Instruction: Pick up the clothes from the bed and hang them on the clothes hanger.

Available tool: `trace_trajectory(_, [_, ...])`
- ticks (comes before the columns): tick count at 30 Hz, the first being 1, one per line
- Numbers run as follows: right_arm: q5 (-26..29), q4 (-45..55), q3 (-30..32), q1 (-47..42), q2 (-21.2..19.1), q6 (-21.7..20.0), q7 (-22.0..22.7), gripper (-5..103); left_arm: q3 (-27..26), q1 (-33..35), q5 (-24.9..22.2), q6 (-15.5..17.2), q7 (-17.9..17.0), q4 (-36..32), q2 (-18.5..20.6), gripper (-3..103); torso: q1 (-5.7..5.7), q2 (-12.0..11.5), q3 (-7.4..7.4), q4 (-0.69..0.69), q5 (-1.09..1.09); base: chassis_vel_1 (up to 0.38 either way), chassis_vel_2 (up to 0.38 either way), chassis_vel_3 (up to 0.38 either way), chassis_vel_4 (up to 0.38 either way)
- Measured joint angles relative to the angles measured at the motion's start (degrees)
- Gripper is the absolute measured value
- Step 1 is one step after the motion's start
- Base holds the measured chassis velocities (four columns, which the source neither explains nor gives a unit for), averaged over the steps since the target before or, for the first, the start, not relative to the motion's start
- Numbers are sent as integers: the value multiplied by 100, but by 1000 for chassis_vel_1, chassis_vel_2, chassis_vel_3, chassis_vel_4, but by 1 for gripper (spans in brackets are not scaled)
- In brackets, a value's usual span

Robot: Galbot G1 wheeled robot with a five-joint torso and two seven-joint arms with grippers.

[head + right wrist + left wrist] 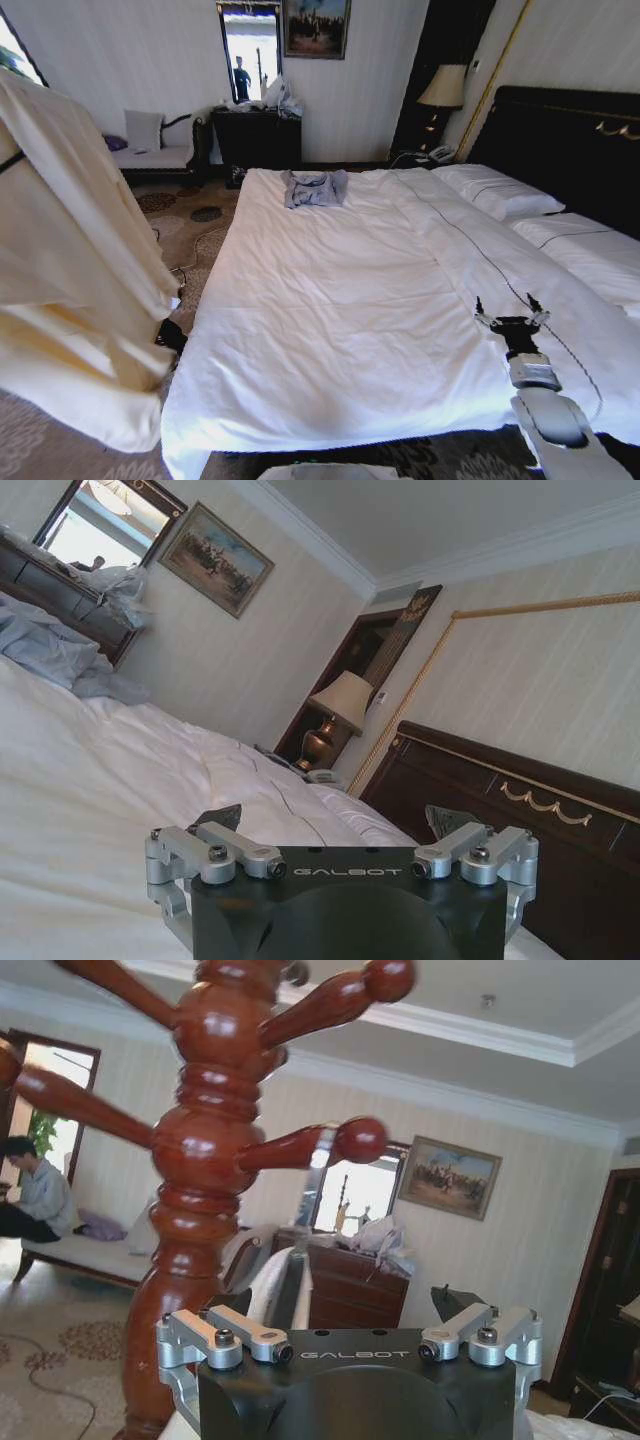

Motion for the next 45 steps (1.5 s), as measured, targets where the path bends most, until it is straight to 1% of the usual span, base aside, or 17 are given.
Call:
trace_trajectory(9, [-6, 85, -2, -80, 59, 46, 0, 100, -156, -64, -313, 0, 23, -393, 181, 100, 0, 0, 0, 0, 1, 0, 0, 0, 0])
trace_trajectory(11, [48, 134, -2, -100, 59, 47, -3, 100, -65, -76, -249, 1, 85, -528, 184, 100, 0, 0, 0, 1, 2, 0, 0, 0, 0])
trace_trajectory(13, [260, 280, -4, -174, 58, 37, -35, 100, 228, -111, 180, 0, 338, -816, 152, 100, 0, 0, 0, 0, 3, 0, 0, 0, 0])
trace_trajectory(15, [998, 718, -6, -460, 73, -106, -135, 100, 971, -186, 1148, -25, 886, -1337, -54, 100, 0, 0, 0, 0, 2, 0, 0, 0, 0])
trace_trajectory(16, [998, 718, -6, -460, 73, -106, -135, 100, 971, -186, 1148, -25, 886, -1337, -54, 100, 0, 0, 0, 0, 2, 0, 0, 0, 0])
trace_trajectory(18, [1787, 1316, 23, -828, 130, -323, -223, 100, 1810, -190, 2243, -264, 1325, -1784, -427, 100, 0, 0, 0, -1, 1, 0, 0, 0, 0])
trace_trajectory(19, [1787, 1316, 23, -828, 130, -323, -223, 100, 1810, -190, 2243, -264, 1325, -1784, -427, 100, 0, 0, 0, -1, 1, 0, 0, 0, 0])
trace_trajectory(22, [2488, 2025, 93, -1270, 211, -570, -268, 100, 2973, -64, 3621, -671, 1764, -2048, -1134, 100, 0, 0, 0, -1, -1, 0, 0, 0, 0])
trace_trajectory(23, [2612, 2249, 142, -1429, 244, -607, -302, 100, 3419, 68, 4161, -869, 1937, -2073, -1398, 100, 0, 1, 0, -1, -3, 0, 0, 0, 0])
trace_trajectory(24, [2612, 2249, 142, -1429, 244, -607, -302, 100, 3419, 68, 4161, -869, 1937, -2073, -1398, 100, 0, 1, 0, -1, -3, 0, 0, 0, 0])
trace_trajectory(27, [2676, 2584, 229, -1696, 299, -616, -380, 100, 3996, 660, 5274, -1392, 2308, -2072, -1886, 100, 0, 0, 0, -3, -1, 0, 0, 0, 0])
trace_trajectory(28, [2654, 2684, 243, -1779, 318, -609, -420, 100, 4075, 1020, 5757, -1622, 2521, -2068, -2091, 100, 0, 0, 0, -1, -1, 0, 0, 0, 0])
trace_trajectory(32, [2509, 2744, 243, -1887, 321, -495, -528, 100, 4185, 1818, 6801, -2064, 2945, -2058, -2574, 100, 0, 0, 0, 0, 1, 0, 0, 0, 0])
trace_trajectory(33, [2486, 2719, 233, -1922, 300, -422, -596, 100, 4279, 2280, 7368, -2284, 3160, -2051, -2852, 100, 0, 0, 0, 0, 1, 0, 0, 0, 0])
trace_trajectory(35, [2498, 2703, 221, -1940, 292, -402, -625, 100, 4339, 2486, 7625, -2390, 3255, -2048, -2998, 100, 0, 0, 0, 1, 0, 0, 0, 0, 0])
trace_trajectory(39, [2547, 2680, 212, -2099, 370, -199, -858, 100, 4645, 3468, 9053, -3009, 3918, -2040, -3985, 100, -1, 0, 0, 2, 2, 0, 0, 0, 0])
trace_trajectory(45, [2406, 2728, 327, -2301, 483, 20, -1059, 100, 4734, 3893, 10110, -3619, 4505, -1766, -4536, 100, -1, 1, -1, 0, 1, 0, 0, 0, 0])
